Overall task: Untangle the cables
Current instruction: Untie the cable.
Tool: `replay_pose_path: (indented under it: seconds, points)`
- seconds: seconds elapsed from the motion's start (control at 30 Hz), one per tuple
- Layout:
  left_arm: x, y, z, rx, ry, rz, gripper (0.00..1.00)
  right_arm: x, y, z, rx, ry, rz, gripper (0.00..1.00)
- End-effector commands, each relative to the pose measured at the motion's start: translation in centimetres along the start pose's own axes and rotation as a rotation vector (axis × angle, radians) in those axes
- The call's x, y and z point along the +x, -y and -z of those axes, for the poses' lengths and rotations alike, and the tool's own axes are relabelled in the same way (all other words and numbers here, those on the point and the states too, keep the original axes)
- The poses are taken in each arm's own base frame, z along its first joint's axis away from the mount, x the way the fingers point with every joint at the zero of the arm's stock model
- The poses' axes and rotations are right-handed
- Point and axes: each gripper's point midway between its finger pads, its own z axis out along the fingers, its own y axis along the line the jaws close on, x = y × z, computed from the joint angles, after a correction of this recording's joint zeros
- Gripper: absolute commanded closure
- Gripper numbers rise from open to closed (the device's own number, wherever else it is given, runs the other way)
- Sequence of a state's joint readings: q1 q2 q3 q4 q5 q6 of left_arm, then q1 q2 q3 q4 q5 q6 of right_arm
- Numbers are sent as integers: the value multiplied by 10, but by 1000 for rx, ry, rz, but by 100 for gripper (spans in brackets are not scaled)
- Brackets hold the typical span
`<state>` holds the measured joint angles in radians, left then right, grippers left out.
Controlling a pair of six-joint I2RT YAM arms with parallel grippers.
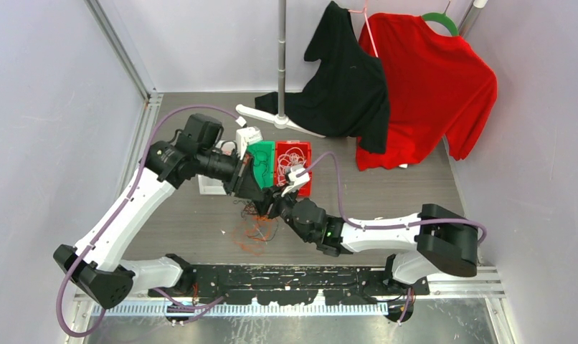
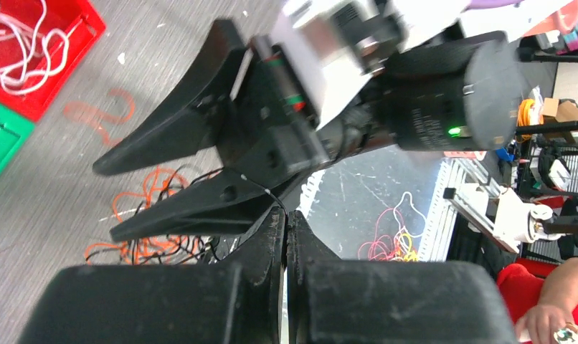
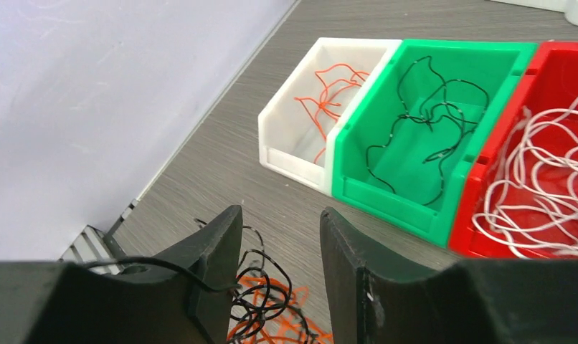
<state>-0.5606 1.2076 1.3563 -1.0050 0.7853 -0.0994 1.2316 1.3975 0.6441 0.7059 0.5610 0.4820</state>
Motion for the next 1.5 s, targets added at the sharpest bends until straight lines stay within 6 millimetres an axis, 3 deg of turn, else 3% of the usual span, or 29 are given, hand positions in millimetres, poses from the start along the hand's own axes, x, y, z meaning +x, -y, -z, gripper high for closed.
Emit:
replay_pose_path:
  seconds: [0.0,0.23,0.4,0.47,0.67,0.87,1.0,1.07,1.33,1.47]
  points:
    - [-32,40,18,134,82,-67,100,-25,-32,-10,-95,87,-95,51]
    - [-70,73,42,178,179,-170,100,7,-2,-5,-30,56,-77,53]
    - [-83,93,66,160,219,-294,100,26,19,5,11,21,-54,56]
    - [-91,90,67,134,215,-325,100,34,27,10,26,4,-46,56]
    - [-132,111,109,3,387,-537,100,54,48,22,64,-36,-49,60]
    - [-182,133,164,-180,661,-732,100,71,57,28,73,-80,-52,56]
    - [-212,164,236,-352,1031,-849,100,78,59,30,75,-97,-47,53]
    - [-223,173,262,-410,1156,-867,100,79,60,30,74,-99,-45,53]
    - [-239,201,349,-585,1468,-819,100,89,66,34,88,-122,-41,51]
    - [-238,220,394,-661,1629,-823,100,95,69,37,95,-137,-41,51]
